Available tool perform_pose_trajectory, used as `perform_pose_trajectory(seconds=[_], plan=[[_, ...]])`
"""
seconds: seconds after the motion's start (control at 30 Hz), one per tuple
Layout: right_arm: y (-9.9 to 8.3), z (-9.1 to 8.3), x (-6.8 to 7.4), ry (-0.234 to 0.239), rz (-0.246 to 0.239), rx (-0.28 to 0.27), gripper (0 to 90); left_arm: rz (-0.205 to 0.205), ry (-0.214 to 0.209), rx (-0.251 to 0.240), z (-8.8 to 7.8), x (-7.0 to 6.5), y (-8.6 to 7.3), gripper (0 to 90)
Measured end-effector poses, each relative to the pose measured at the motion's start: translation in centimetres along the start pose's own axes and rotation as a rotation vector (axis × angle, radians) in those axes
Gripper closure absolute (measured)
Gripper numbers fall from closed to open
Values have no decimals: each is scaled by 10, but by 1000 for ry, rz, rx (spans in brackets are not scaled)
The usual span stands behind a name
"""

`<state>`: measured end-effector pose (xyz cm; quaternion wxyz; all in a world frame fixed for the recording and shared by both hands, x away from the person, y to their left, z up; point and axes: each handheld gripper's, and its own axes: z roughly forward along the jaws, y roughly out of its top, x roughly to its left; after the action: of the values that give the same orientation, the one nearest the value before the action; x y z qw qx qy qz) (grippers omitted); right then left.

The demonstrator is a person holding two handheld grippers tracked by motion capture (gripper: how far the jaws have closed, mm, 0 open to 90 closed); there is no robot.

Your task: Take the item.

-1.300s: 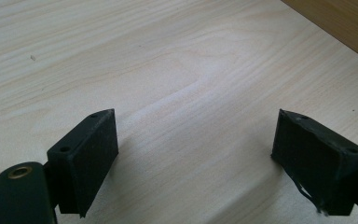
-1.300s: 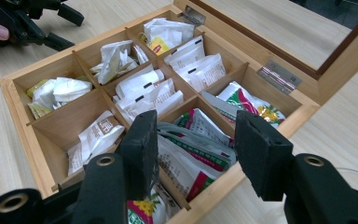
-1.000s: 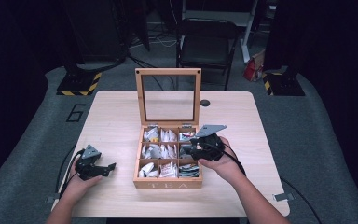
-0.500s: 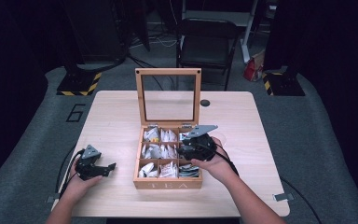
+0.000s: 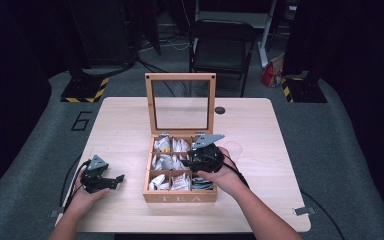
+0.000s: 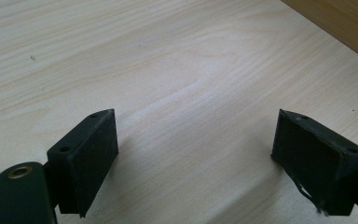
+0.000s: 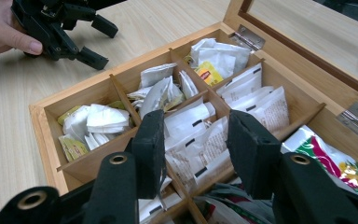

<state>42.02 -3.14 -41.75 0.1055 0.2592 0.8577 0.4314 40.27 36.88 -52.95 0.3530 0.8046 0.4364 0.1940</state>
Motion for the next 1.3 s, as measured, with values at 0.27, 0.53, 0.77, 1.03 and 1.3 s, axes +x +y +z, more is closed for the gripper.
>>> perform_pose_trajectory(seconds=[0.27, 0.53, 0.77, 1.03, 1.3], plan=[[2, 9, 3, 17, 4, -5, 588, -5, -2, -2, 0, 0, 0, 138], [7, 17, 8, 40, -9, 6, 614, -3, -2, -1, 0, 0, 0, 138], [11, 25, 11, 63, -12, 9, 651, -9, 1, -11, 1, -1, 0, 138], [12, 29, 13, 76, -7, 18, 661, -11, 2, -15, 1, -1, 0, 138], [15, 35, 13, 74, -7, 27, 661, -7, 2, -9, 1, 0, 0, 138]])
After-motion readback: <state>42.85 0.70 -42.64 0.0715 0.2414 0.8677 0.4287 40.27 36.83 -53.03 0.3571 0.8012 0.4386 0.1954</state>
